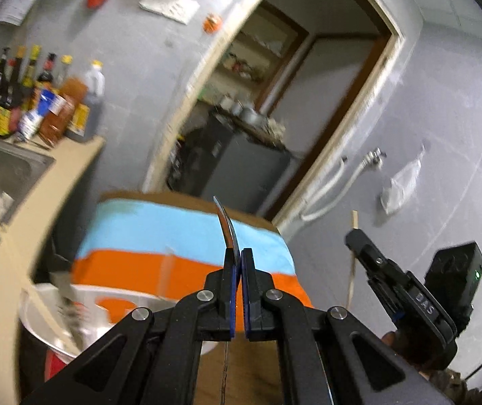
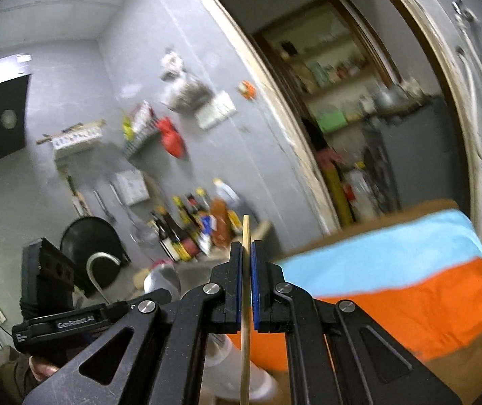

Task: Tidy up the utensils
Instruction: 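Lift the spoon and chopstick and carry both over the white caddy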

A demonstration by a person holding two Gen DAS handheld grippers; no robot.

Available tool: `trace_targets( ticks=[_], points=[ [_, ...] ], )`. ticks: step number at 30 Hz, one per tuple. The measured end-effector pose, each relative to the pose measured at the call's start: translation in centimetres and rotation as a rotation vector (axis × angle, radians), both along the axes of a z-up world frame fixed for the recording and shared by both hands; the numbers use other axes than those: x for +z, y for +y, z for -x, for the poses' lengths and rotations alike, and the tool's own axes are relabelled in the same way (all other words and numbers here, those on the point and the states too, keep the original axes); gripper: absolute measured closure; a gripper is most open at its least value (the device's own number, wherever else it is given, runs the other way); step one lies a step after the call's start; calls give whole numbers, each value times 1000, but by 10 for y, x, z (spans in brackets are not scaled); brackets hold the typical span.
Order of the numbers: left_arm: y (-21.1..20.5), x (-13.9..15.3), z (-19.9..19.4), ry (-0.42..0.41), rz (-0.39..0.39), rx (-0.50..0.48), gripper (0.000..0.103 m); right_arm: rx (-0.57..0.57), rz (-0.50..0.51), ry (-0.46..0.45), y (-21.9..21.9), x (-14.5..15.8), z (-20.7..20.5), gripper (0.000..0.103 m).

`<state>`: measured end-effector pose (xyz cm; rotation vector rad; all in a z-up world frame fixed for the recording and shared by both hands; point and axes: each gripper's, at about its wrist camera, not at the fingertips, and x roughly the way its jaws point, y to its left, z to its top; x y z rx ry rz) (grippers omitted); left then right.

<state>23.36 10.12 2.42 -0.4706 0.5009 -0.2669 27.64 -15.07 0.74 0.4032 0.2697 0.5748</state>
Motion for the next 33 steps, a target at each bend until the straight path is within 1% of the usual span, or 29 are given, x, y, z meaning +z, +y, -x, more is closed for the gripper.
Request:
trace_targets(
  ticks=[2, 4, 9, 13, 16, 21, 28, 33],
  points=[
    [19, 3, 1, -18, 4, 42, 100, 0, -6, -47, 16, 8, 2, 98],
    [38, 2, 1, -26, 10, 91, 100, -6, -18, -76, 29, 12, 1, 98],
    [86, -5, -8, -30, 60, 243, 100, -42, -81, -108, 64, 20, -12, 98],
    [107, -11, -15, -41, 74, 315, 100, -62, -95, -127, 83, 16, -15, 98],
    [114, -16, -19, -56, 62, 333, 100, -69, -88, -122, 92, 8, -18, 98],
    [112, -22, -25, -77, 31, 335, 100, -105, -79, -117, 100, -2, -22, 98],
    [106, -35, -31, -82, 55, 322, 100, -117, -40, -146, 110, -14, -23, 98],
    [98, -42, -32, -99, 31, 312, 100, -108, -5, -170, 116, -23, -21, 98]
  ],
)
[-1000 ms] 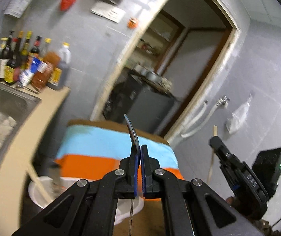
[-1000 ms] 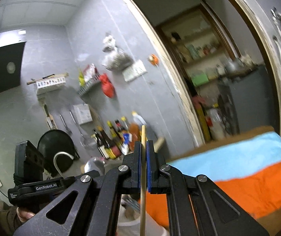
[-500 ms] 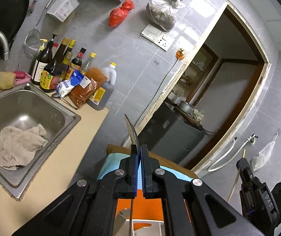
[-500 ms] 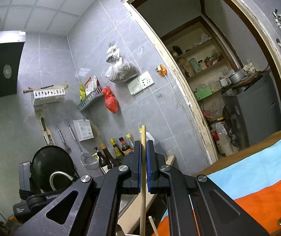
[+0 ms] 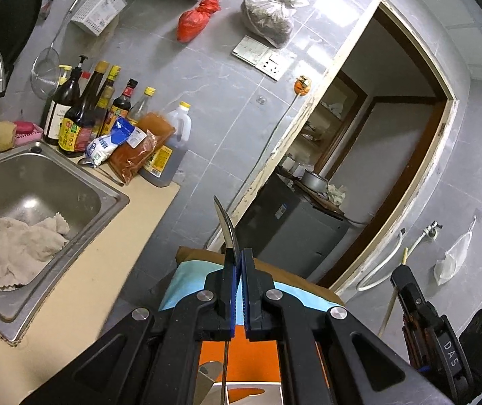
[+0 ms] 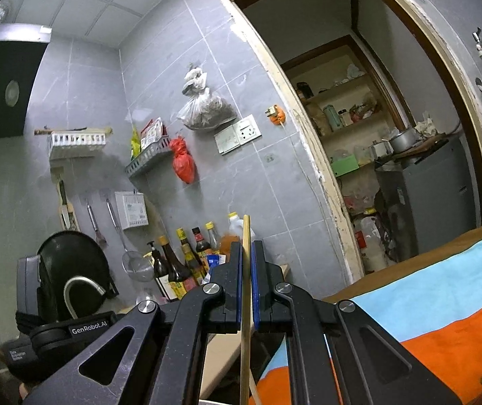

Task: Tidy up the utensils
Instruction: 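Lift the spoon and chopstick and carry both over the white caddy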

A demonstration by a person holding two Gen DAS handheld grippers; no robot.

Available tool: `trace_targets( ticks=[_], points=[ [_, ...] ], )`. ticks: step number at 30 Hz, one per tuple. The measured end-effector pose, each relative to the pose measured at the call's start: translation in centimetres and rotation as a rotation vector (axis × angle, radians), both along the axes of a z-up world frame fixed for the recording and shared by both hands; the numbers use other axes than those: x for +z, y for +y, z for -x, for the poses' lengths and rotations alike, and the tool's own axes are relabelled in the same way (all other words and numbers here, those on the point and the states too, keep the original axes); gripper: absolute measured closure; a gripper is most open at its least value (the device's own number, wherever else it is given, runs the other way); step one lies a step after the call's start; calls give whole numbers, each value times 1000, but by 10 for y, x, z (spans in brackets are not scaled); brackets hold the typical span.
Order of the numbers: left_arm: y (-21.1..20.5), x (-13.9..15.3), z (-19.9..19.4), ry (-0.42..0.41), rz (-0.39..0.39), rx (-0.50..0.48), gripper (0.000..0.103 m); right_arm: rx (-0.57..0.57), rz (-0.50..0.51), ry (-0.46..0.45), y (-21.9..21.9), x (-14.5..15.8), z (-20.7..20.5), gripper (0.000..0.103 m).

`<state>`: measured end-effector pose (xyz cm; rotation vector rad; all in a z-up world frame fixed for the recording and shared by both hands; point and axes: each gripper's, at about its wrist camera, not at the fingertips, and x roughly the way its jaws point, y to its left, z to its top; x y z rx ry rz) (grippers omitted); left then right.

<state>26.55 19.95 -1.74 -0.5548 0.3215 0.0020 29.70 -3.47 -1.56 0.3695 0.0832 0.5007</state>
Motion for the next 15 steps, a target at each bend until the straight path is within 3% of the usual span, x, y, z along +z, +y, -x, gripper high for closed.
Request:
trace_targets(
  ticks=[15],
  points=[
    [-12, -14, 15, -45, -72, 21, 100, -4, 82, -33, 1, -15, 3, 98]
  ],
)
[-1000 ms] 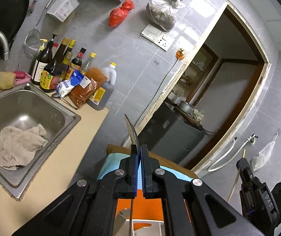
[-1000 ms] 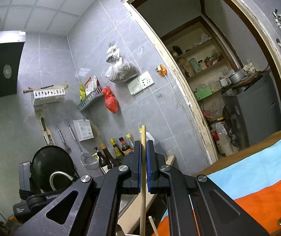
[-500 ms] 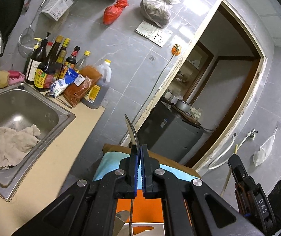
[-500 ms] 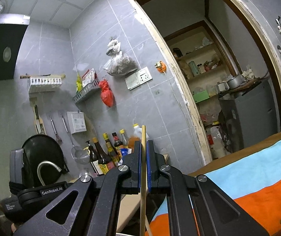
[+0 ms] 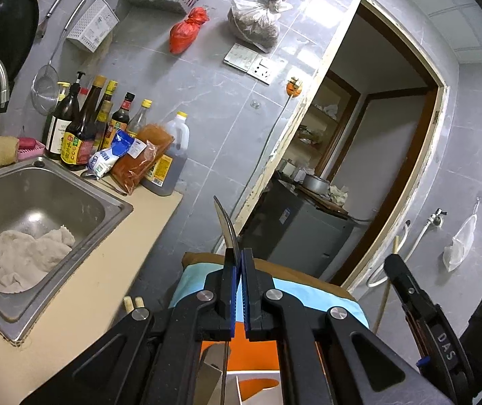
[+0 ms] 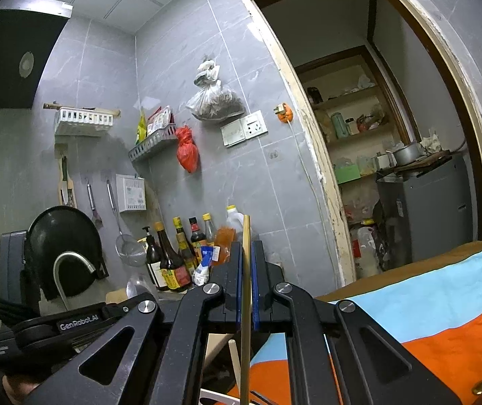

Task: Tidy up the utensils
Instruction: 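Lift the spoon and chopstick and carry both over the white caddy, then lower the spoon and chopstick into the caddy and open both tools, then move both tools back to the gold spoon and metal peeler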

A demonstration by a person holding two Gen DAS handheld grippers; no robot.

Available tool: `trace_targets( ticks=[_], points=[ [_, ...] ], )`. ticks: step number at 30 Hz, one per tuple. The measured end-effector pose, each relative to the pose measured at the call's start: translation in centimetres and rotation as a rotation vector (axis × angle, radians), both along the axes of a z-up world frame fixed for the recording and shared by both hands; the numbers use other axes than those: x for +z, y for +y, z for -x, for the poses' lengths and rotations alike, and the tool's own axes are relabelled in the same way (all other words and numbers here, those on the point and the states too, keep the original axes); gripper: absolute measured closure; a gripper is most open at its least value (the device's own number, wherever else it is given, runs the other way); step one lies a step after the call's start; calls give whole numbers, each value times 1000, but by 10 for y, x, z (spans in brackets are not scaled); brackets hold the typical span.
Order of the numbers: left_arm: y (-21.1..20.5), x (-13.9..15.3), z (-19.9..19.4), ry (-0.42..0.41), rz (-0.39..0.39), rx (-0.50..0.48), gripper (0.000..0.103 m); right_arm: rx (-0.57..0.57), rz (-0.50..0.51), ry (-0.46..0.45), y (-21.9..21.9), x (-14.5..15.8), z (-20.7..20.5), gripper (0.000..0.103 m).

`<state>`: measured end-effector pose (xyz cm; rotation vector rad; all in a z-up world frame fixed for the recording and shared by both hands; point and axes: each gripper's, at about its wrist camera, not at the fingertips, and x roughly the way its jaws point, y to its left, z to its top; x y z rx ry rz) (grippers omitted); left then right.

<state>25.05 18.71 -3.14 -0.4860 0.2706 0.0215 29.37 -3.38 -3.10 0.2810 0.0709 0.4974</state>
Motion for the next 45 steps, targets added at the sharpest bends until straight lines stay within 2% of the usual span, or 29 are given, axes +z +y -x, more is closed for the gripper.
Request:
trace_targets(
  ticks=[10, 20, 21, 23, 24, 25, 28, 30, 32, 34, 38, 41, 43, 45],
  points=[
    [-2, -6, 14, 33, -31, -30, 100, 40, 39, 50, -5, -5, 1, 98],
    [2, -3, 26, 92, -21, -79, 80, 64, 49, 109, -12, -5, 6, 97],
    [1, -1, 28, 96, -23, -80, 78, 65, 48, 111, -13, -3, 7, 95],
    [0, 3, 31, 96, -27, -81, 63, 67, 42, 117, -16, 0, 10, 82],
    [0, 6, 34, 92, -23, -80, 58, 70, 34, 121, -18, 1, 11, 72],
    [-1, 8, 36, 86, -18, -77, 52, 76, 22, 131, -21, 3, 12, 70],
    [-5, 17, 39, 89, -30, -78, 50, 71, 9, 142, -30, 9, 16, 70],
    [-11, 24, 41, 93, -56, -75, 44, 55, 5, 143, -39, 14, 22, 70],
    [-15, 30, 44, 87, -59, -80, 29, 37, 9, 140, -48, 20, 29, 69],
    [-22, 38, 47, 76, -67, -73, 21, 10, 15, 138, -58, 26, 34, 50],
    [-44, 52, 51, 65, -113, -54, 5, -36, 24, 146, -83, 37, 44, 38],
    [-63, 61, 54, 54, -167, -37, 1, -75, 40, 144, -102, 43, 53, 28],
    [-76, 65, 54, 54, -197, -38, 1, -92, 52, 148, -113, 45, 57, 17],
    [-90, 68, 55, 59, -223, -42, 1, -114, 68, 157, -128, 46, 63, 12]
  ],
)
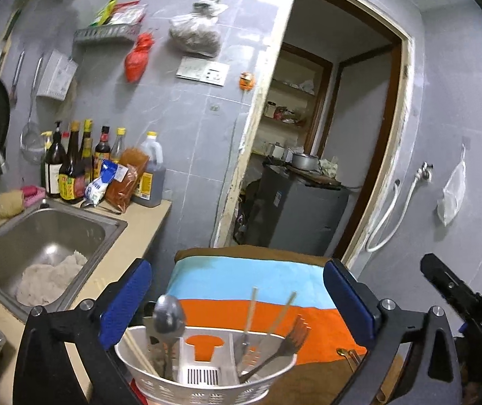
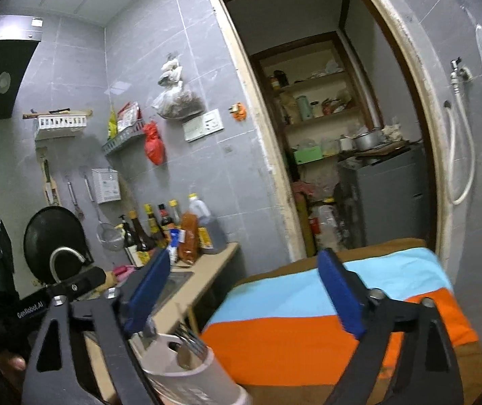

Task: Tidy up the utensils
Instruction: 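Move both tools back to the gold spoon and metal peeler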

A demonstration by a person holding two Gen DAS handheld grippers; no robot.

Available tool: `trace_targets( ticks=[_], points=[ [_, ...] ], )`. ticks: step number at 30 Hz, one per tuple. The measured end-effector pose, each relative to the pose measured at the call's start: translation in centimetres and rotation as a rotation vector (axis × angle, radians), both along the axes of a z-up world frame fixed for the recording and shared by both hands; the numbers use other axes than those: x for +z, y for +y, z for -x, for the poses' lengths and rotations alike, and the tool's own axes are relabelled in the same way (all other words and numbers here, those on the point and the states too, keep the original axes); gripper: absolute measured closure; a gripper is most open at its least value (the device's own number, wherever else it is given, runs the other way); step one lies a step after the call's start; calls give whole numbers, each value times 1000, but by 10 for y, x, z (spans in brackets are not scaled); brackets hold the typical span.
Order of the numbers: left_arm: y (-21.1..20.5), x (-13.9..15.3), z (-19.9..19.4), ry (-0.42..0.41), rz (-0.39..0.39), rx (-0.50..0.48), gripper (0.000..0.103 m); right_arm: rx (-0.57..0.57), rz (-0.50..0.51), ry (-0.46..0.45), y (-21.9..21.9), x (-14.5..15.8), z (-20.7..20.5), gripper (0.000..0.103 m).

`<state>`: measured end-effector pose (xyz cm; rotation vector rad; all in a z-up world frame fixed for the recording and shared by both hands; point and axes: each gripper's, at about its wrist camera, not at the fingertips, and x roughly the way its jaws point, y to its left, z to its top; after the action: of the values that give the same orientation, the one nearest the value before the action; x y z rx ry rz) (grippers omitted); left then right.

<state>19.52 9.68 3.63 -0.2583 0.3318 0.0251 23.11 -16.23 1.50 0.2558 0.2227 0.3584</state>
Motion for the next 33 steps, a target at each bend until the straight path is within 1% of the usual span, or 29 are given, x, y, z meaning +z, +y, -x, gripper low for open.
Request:
trace_targets(
  ticks=[2, 4, 5, 9, 14, 18, 25, 33],
  points=[
    [-15, 1, 1, -2, -18, -15, 1, -12, 22, 14, -14, 0, 4, 12],
    [-29, 0, 1, -4, -24, -30, 0, -20, 41, 21, -25, 1, 7, 6],
    [-37, -2, 1, -3, -27, -38, 0, -34, 56, 27, -34, -1, 9, 5],
    [-67, -7, 2, -3, -42, -57, 0, -73, 84, 41, -60, -2, 15, 4],
    [-107, -16, 2, -8, -71, -72, 0, -106, 147, 48, -92, -3, 18, 3],
    [-136, -23, -1, 5, -97, -97, 0, -126, 153, 67, -118, -6, 16, 3],
    [-171, -41, -13, 60, -105, -140, 0, -169, 141, 127, -163, -21, 3, 3],
    [-197, -73, -33, 158, -108, -166, 0, -180, 146, 217, -197, -58, -10, 3]
  ],
)
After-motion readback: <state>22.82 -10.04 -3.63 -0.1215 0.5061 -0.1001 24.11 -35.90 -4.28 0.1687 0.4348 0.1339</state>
